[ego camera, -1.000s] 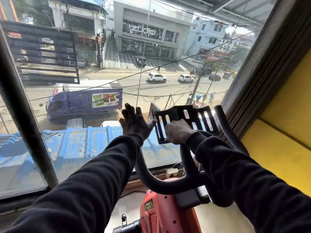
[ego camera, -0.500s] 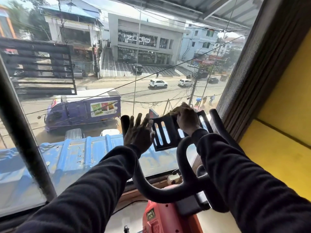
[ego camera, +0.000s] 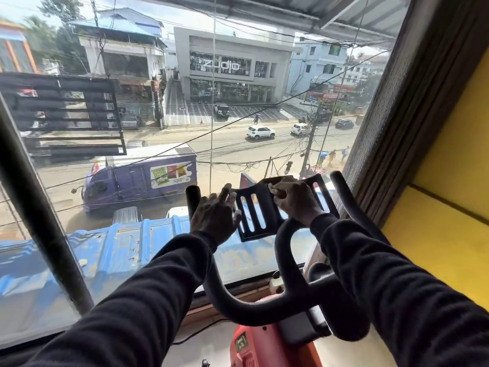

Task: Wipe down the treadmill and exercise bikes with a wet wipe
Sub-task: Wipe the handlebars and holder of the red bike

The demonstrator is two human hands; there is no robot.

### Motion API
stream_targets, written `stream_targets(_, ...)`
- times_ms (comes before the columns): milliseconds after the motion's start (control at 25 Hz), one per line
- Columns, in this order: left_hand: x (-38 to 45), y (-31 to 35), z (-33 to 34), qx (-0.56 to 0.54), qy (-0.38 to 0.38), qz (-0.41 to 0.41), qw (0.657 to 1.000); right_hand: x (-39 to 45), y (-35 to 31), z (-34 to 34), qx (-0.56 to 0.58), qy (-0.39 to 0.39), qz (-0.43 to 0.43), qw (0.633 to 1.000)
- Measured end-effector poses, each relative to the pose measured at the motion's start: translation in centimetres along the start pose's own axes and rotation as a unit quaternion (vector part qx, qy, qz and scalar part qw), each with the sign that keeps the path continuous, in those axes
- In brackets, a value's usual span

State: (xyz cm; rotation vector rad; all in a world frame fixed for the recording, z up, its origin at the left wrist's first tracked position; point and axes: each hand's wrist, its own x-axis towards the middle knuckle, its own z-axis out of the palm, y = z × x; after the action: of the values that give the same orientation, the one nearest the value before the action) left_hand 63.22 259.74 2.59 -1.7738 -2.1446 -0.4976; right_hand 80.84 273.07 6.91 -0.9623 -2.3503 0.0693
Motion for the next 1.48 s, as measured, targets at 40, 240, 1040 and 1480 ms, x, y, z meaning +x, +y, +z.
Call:
stream_targets(40, 0.0, -0.2, 0.1, 0.002, 0.007, -0.003, 1.0, 0.5, 0.6, -0.4, -0.004, 0.006, 0.009, 1.0)
stream_targets(240, 0.1, -0.1, 0.5, 0.012, 0.07, 0.12, 0.99, 1.3, -0.9, 1.0, -0.01, 0.025, 0.015, 1.0)
stream_targets(1040, -0.1, 0.3, 0.6, -0.008, 0.087, 0.11, 0.99, 1.6, 3.4, -1.1, 0.016, 0.011, -0.044, 0.999)
stream_targets(1480, 0.0, 0.3, 0.7, 0.002, 0.09, 0.107, 0.99, 0.1, 4.0, -1.1, 0.033, -0.011, -0.058, 0.998)
